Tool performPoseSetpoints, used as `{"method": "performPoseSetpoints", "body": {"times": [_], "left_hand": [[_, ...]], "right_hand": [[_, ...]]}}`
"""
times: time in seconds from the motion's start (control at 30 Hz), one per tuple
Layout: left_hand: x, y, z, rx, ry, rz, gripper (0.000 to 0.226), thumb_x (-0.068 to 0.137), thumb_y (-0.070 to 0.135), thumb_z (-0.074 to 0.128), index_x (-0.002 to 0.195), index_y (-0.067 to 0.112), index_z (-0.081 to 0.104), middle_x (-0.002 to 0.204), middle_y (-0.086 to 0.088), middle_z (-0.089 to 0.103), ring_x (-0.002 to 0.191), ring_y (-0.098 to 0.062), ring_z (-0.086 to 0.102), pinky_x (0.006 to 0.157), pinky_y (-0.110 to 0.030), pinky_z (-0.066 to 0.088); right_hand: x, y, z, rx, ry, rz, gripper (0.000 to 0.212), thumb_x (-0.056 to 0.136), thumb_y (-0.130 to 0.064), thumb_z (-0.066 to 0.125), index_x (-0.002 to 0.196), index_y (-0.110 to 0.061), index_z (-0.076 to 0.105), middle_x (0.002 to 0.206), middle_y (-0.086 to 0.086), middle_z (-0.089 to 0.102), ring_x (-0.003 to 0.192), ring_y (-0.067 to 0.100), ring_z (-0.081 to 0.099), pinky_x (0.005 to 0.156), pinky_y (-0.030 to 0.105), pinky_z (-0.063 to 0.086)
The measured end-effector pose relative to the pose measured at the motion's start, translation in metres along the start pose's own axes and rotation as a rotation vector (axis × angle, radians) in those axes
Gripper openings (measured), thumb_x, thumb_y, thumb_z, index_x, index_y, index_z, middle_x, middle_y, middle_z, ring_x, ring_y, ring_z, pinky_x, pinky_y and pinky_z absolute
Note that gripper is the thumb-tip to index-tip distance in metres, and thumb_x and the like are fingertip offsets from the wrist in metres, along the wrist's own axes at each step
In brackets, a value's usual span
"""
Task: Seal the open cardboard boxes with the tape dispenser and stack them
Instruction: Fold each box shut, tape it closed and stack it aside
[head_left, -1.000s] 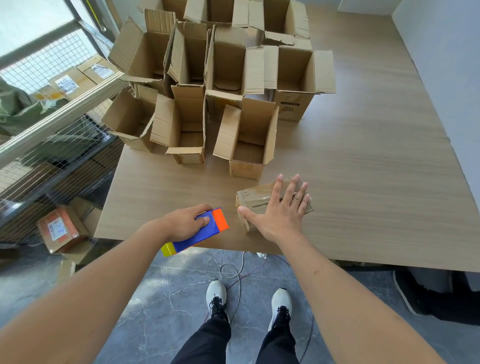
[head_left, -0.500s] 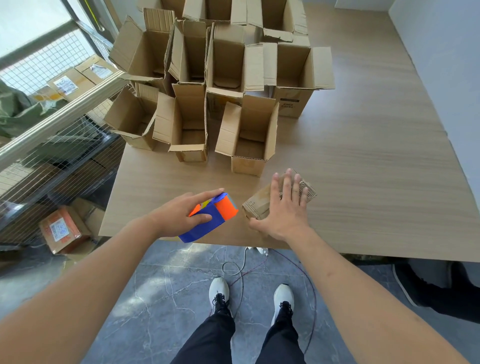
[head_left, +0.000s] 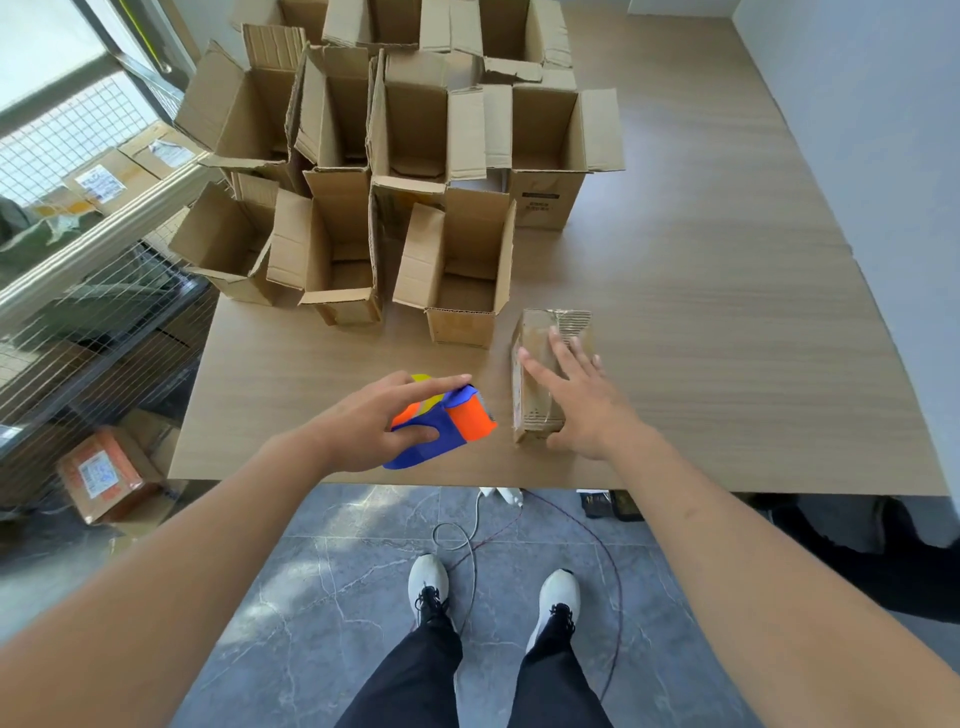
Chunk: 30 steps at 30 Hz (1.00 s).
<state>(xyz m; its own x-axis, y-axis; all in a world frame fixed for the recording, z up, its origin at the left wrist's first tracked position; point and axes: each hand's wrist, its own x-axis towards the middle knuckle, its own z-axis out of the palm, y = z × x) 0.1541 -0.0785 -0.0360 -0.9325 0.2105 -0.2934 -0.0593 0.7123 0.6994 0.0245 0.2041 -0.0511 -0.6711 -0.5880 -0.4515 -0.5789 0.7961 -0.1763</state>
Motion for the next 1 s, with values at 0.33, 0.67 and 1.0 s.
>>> {"method": "performPoseSetpoints", "body": {"times": [0.33, 0.67, 1.0], "left_hand": [[0.008, 0.045, 0.016, -0.070, 0.118, 0.106, 0.072, 0.096, 0.018, 0.072, 0.148, 0.057, 0.040, 0.114, 0.025, 0.050, 0.109, -0.005, 0.052, 0.090, -0.018, 0.039], [0.014, 0.072, 0.022, -0.044, 0.193, 0.232, 0.076, 0.080, -0.004, 0.077, 0.135, 0.042, 0.052, 0.126, 0.025, 0.050, 0.119, -0.006, 0.051, 0.097, -0.010, 0.036], [0.016, 0.081, 0.025, 0.012, 0.178, 0.288, 0.086, 0.080, -0.005, 0.077, 0.136, 0.052, 0.047, 0.130, 0.008, 0.049, 0.127, -0.012, 0.046, 0.102, -0.010, 0.034]], "right_hand": [[-0.047, -0.011, -0.027, 1.167, 0.200, -0.143, 0.027, 0.103, -0.008, 0.056, 0.126, -0.008, 0.071, 0.120, 0.008, 0.073, 0.115, 0.023, 0.068, 0.108, 0.047, 0.050], [-0.063, 0.002, -0.031, 1.345, 0.197, -0.156, 0.020, 0.091, 0.002, 0.071, 0.111, 0.005, 0.074, 0.107, 0.023, 0.075, 0.099, 0.026, 0.071, 0.100, 0.044, 0.056], [-0.068, 0.009, -0.033, 1.265, 0.203, -0.219, 0.021, 0.079, -0.005, 0.085, 0.100, -0.001, 0.079, 0.096, 0.011, 0.078, 0.091, 0.016, 0.070, 0.090, 0.034, 0.056]]}}
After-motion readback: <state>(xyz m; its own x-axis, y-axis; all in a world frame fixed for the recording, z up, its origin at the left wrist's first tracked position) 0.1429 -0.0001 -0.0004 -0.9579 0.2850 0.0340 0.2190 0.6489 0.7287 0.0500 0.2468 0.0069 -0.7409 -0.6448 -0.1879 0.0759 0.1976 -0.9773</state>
